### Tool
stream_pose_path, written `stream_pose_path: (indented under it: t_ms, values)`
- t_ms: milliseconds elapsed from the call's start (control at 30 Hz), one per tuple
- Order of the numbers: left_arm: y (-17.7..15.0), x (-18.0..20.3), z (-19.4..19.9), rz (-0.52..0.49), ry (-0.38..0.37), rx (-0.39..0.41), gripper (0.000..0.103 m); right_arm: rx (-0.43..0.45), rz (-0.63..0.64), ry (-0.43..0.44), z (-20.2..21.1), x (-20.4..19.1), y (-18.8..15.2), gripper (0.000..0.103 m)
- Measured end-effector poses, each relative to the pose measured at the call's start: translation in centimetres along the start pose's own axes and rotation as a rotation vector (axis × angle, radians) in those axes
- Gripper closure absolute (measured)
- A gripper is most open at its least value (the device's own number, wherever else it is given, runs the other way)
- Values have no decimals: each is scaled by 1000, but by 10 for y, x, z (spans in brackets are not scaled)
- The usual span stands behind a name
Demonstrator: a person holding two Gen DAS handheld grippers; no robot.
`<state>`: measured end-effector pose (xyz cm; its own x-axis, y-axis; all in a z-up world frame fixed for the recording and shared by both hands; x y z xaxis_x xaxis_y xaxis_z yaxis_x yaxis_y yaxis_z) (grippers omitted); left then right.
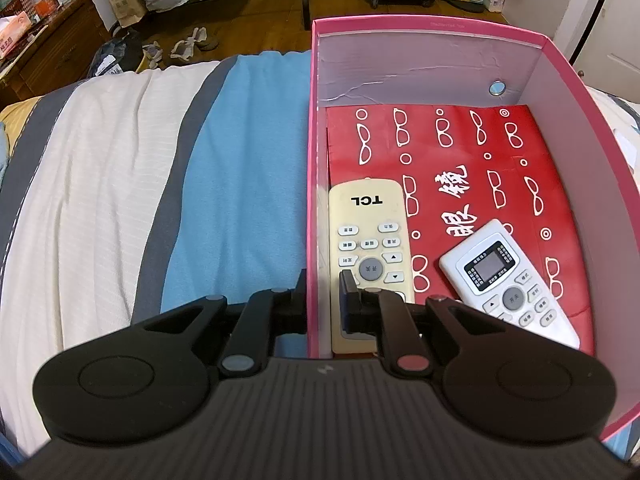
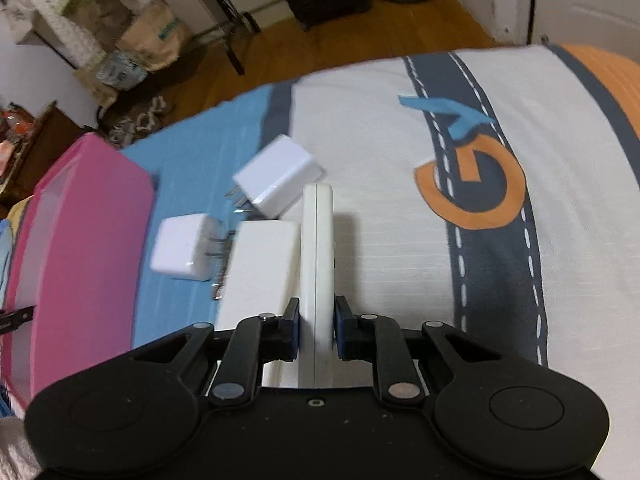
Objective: Organize rigid objects
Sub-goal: 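Carry the long white remote into the pink box with the right gripper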
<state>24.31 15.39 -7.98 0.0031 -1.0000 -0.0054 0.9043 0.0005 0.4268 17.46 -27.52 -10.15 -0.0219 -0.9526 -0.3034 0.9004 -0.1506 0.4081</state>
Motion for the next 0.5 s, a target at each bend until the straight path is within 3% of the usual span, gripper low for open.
stream_pose_path:
  t_ms: [100,233,500]
  values:
    - [0,-1,0,8,-1,0,91,39,79,66,20,-18,-4,83]
    - [-1,-2,-1,26,-9,-4,91,160,121,167,61,-42,-3,83]
    - [-1,-5,-1,24,-25,-6,91,206,402,302,99,-161,-5,83]
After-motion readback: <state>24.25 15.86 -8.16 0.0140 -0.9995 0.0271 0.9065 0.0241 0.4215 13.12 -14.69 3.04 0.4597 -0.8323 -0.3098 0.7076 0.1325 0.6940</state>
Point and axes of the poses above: each gripper's, at about its wrist camera, not at the fingertips, and z roughly against the way its jaws point, x to its right, y to its top, the point moved 3 cm from there along -z, roughly the way its jaws point, and after that the axes turned 4 degrees about z, right-handed, at the moved point
